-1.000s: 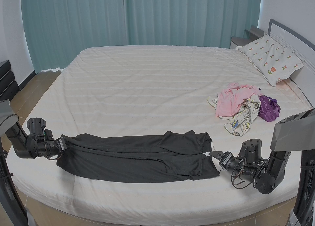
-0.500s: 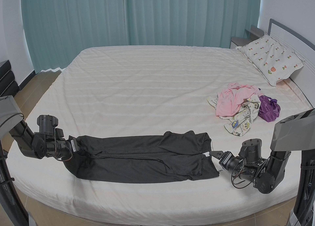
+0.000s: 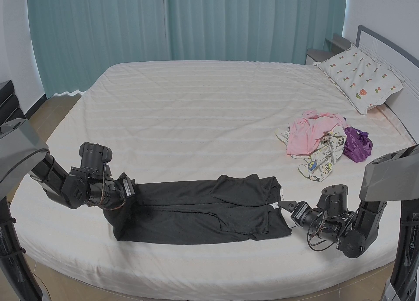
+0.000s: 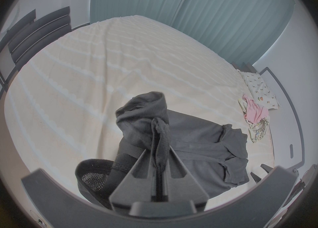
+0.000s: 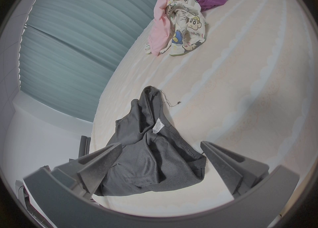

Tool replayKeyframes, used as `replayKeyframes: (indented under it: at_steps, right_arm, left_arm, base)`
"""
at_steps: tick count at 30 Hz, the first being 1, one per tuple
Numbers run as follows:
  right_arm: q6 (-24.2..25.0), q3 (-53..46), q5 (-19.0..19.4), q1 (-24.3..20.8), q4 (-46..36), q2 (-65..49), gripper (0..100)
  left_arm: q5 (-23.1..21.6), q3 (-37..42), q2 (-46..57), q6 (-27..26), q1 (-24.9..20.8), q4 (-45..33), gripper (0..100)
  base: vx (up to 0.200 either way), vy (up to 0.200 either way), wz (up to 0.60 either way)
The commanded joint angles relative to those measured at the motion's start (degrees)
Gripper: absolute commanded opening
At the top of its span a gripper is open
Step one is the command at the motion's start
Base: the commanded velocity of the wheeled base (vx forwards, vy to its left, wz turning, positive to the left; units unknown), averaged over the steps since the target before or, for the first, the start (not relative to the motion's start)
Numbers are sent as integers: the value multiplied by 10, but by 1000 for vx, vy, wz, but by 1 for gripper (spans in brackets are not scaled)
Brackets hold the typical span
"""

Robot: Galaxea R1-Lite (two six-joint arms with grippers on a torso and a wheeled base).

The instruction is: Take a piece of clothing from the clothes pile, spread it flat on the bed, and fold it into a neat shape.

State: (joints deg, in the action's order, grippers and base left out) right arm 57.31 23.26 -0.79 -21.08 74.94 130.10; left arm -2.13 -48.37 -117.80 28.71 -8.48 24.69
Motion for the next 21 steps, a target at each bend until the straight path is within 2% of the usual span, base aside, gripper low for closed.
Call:
replayKeyframes:
  at_steps: [1, 14, 19, 21]
  right_arm:
    - [0, 0, 0, 1, 0, 1, 100]
    - [-1, 2, 1, 11, 0, -4, 100]
    - [-1, 2, 11, 13, 0, -3, 100]
    - [-2, 2, 11, 14, 0, -3, 100]
  left_arm:
    - [2, -9, 2, 6, -28, -4, 0]
    - [27, -24, -9, 8, -78, -6, 0]
    - [42, -66, -30, 11, -101, -46, 0]
    - [42, -81, -37, 28, -114, -52, 0]
  base:
    - [0, -200, 0]
    - [0, -200, 0]
    - [0, -200, 0]
    - [0, -200, 0]
